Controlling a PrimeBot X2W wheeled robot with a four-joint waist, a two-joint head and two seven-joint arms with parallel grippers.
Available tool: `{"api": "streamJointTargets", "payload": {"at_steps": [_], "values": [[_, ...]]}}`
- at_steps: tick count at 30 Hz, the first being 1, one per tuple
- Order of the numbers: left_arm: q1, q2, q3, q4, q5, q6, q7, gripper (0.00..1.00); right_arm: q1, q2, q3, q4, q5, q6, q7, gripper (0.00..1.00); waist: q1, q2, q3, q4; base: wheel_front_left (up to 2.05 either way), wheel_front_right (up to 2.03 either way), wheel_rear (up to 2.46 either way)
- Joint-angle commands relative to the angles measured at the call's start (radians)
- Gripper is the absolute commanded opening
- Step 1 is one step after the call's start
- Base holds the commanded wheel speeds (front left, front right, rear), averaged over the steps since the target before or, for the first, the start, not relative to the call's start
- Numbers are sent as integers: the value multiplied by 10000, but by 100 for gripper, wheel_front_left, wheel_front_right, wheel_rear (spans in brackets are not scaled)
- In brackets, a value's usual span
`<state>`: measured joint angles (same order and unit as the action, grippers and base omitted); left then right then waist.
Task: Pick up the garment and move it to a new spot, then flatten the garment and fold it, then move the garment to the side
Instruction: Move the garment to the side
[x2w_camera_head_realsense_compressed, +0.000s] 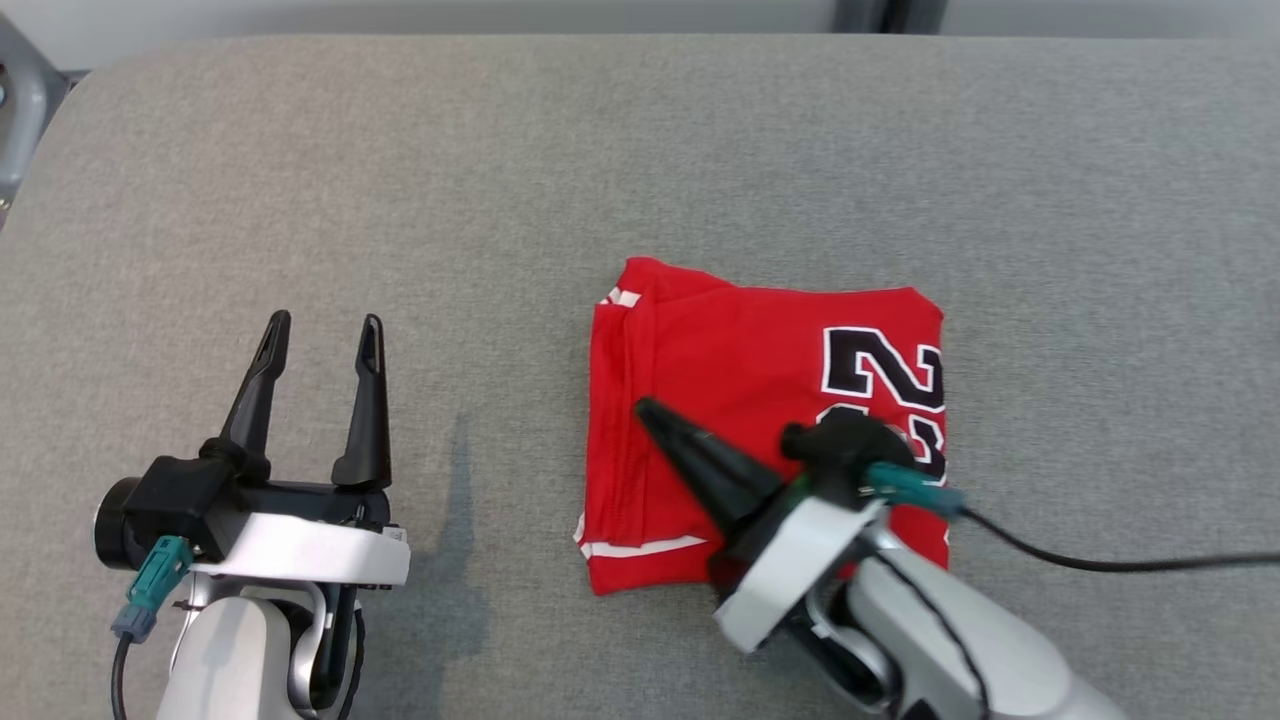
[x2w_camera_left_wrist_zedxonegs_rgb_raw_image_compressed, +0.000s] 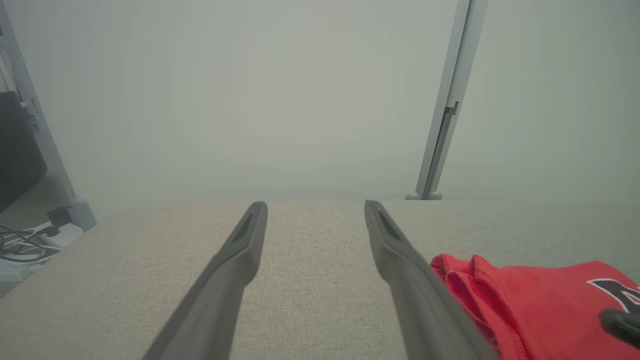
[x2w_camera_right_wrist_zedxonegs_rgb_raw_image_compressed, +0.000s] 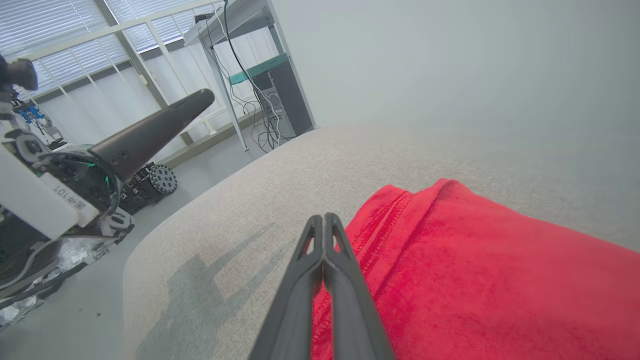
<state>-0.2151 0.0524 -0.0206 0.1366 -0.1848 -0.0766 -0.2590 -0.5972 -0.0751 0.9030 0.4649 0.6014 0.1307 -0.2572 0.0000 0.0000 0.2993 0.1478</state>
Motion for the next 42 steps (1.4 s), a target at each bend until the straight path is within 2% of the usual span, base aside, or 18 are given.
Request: {"api": "streamJointTargets", "payload": {"at_steps": [1,2,3,4,9,16,19,24,33,42], "values": [[51,27,62,-70,46,71,-51,100,365,-216,-548,-339,-179,0,-91,0,0,0,-161,-158,0,0,0],[107,29,90,-91,54,72,-51,100,530,-282,-990,-635,-304,0,-98,33,0,0,-215,-231,0,0,0],[142,26,108,-115,59,73,-50,100,670,-341,-1492,-984,-451,0,-103,72,0,0,-254,-302,0,0,0],[171,28,119,-135,53,77,-50,100,914,-403,-1991,-1307,-603,0,-100,100,0,0,-288,-370,0,0,0],[208,107,200,-177,54,150,-45,100,2020,-675,-4177,-2574,-1559,0,-91,100,0,0,-428,-708,0,0,0],[481,272,215,-148,75,191,-18,100,3313,-996,-6987,-3416,-2495,0,7,100,0,0,-957,-1087,0,0,0],[615,376,243,-178,76,213,20,100,3784,-1026,-7724,-3679,-2727,0,219,100,0,0,-1267,-1180,0,0,0],[1016,506,206,-296,100,282,209,100,4490,-962,-8300,-4101,-2871,0,571,100,0,0,-1764,-1282,0,0,0],[1768,865,240,-549,173,307,416,100,5513,-893,-8563,-4538,-3031,0,1144,100,0,0,-2439,-1236,0,0,0],[2503,990,246,-723,76,418,893,100,6515,-671,-9002,-5053,-3247,0,1591,100,0,0,-3039,-1251,0,0,0]]}}
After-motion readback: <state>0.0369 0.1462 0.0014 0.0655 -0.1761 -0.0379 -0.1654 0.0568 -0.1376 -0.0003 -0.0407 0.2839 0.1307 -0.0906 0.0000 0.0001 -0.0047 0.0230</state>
